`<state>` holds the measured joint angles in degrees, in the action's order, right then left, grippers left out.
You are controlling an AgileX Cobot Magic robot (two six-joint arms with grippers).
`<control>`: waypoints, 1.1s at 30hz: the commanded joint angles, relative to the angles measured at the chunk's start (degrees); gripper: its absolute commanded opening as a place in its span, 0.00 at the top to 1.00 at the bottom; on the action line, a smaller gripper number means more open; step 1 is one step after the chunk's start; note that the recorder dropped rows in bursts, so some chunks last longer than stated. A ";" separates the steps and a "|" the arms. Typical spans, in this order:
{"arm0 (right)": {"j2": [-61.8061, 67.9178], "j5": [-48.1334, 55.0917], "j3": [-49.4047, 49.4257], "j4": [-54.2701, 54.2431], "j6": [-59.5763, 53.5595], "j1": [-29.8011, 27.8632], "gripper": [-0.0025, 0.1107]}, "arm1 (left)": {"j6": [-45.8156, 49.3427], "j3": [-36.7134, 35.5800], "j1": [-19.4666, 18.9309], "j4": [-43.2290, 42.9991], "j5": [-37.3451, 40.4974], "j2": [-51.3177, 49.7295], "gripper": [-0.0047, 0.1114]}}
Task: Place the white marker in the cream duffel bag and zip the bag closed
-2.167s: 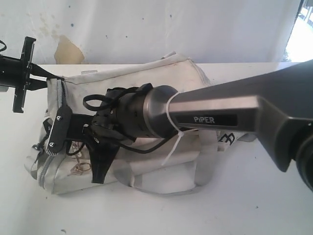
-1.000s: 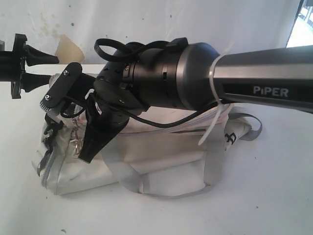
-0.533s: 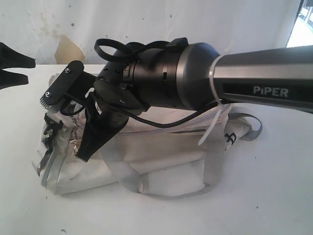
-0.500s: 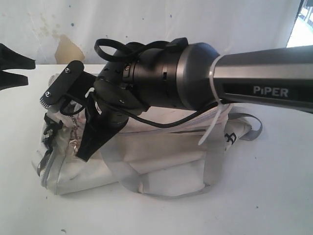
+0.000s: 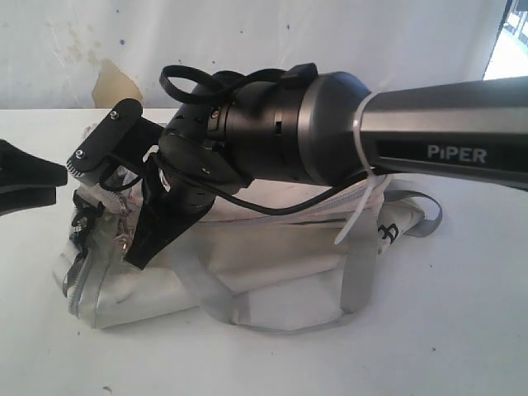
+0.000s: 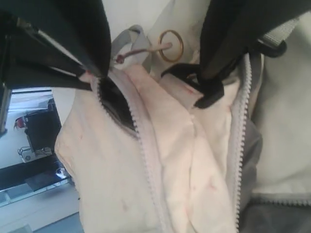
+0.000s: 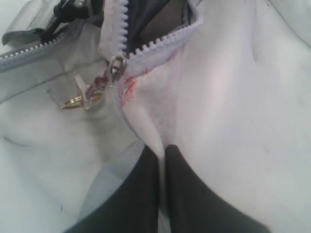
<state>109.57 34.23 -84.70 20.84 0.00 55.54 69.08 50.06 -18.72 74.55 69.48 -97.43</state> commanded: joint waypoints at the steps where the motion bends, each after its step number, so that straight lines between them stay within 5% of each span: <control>1: -0.80 -1.13 0.12 -0.22 1.18 -0.15 0.98 | 5.07 -4.51 0.00 1.42 0.48 3.16 0.47; 11: -0.80 -1.26 0.12 -0.22 1.66 -0.15 0.98 | 14.86 -12.12 0.71 6.15 0.48 3.66 0.47; 23: -0.80 -1.65 0.12 -0.22 1.66 -0.15 0.98 | 22.70 -12.81 10.78 11.98 -3.56 3.66 0.47; 33: -0.80 -1.79 0.12 -0.22 1.66 -0.15 0.98 | 25.19 -11.93 11.47 15.06 -6.15 -1.10 0.47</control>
<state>109.57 33.83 -84.70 20.84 1.02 55.54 92.55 37.73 -7.54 86.63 63.01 -97.06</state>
